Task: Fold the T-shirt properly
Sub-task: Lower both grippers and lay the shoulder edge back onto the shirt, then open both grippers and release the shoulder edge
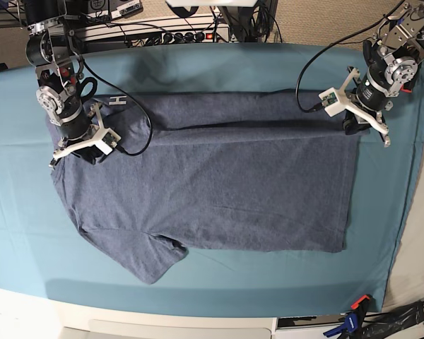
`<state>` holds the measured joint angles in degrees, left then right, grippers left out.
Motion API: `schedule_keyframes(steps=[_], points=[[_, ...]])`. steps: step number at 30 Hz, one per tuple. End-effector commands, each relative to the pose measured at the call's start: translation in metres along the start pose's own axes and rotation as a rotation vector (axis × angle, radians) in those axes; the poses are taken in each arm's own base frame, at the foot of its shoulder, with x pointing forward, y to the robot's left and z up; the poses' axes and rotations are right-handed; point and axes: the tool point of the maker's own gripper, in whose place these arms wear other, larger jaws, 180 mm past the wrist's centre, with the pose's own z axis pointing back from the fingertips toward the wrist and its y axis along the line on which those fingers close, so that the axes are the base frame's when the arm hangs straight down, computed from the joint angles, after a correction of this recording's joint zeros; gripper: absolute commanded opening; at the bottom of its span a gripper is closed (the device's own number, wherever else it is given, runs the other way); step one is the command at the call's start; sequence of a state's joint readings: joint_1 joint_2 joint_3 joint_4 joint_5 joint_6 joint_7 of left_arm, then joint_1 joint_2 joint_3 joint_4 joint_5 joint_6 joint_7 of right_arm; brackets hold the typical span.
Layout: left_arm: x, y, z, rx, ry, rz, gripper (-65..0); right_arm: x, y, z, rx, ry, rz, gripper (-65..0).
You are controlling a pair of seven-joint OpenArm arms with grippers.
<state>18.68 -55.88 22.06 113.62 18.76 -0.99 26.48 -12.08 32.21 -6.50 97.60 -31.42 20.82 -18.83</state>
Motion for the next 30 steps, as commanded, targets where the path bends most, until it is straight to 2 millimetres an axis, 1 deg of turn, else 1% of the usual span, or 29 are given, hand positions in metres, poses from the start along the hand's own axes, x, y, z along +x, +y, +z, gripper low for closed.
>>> schedule_keyframes(steps=[1, 3, 4, 6, 7, 8, 11, 13, 15, 19, 21, 23, 25, 27, 30], points=[[-0.001, 0.013, 0.001, 0.037, -0.001, -0.017, -65.0, 0.001, -0.018, 0.001, -0.047, -0.009, 0.005, -65.0], [-0.001, 0.013, 0.002, 0.036, -0.001, -0.017, -65.0, 0.000, -0.017, 0.001, -0.046, -0.004, -0.001, -65.0], [-0.001, 0.013, 0.002, 0.036, -0.001, -0.017, -65.0, 0.000, -0.018, 0.001, -0.046, -0.004, -0.001, -59.3], [-0.001, 0.013, 0.001, 0.036, -0.001, -0.016, -59.3, 0.000, -0.018, 0.001, -0.049, -0.004, -0.002, -48.2], [-0.001, 0.013, 0.001, 0.037, -0.001, -0.017, -55.7, 0.000, -0.019, 0.001, -0.055, -0.004, -0.004, -44.9], [-0.001, 0.013, 0.001, 0.037, -0.001, -0.016, -51.9, 0.000, -0.022, 0.002, -0.074, -0.004, -0.009, -43.7], [-0.003, 0.014, 0.001, 0.037, 0.010, -0.016, -41.5, 0.000, -0.041, 0.004, -0.178, -0.001, -0.039, -43.7], [-0.002, 0.014, 0.001, 0.038, 0.009, -0.016, -38.2, -0.002, -0.053, 0.006, -0.238, 0.004, -0.056, -43.7], [-0.002, 0.015, 0.001, 0.042, 0.008, -0.015, -38.1, -0.003, -0.056, 0.007, -0.259, 0.011, -0.064, -43.7], [-0.002, 0.016, 0.001, 0.046, 0.009, -0.015, -38.1, -0.011, -0.057, 0.007, -0.265, 0.053, -0.061, -43.7], [-0.005, 0.016, 0.001, 0.046, 0.028, -0.015, -38.1, -0.018, -0.060, 0.009, -0.284, 0.097, -0.069, -43.7], [-0.011, 0.017, 0.002, 0.047, 0.063, -0.014, -38.1, -0.020, -0.063, 0.013, -0.291, 0.122, -0.071, -43.7], [-0.012, 0.018, 0.005, 0.050, 0.087, -0.012, -38.1, -0.014, -0.066, 0.018, -0.273, 0.122, -0.048, -43.7], [-0.007, 0.020, 0.009, 0.046, 0.087, -0.013, -38.1, -0.005, -0.064, 0.026, -0.215, 0.118, -0.016, -43.7], [0.003, 0.010, 0.014, -0.030, 0.057, -0.004, -38.1, 0.008, -0.055, 0.043, -0.117, 0.106, 0.032, -43.7]])
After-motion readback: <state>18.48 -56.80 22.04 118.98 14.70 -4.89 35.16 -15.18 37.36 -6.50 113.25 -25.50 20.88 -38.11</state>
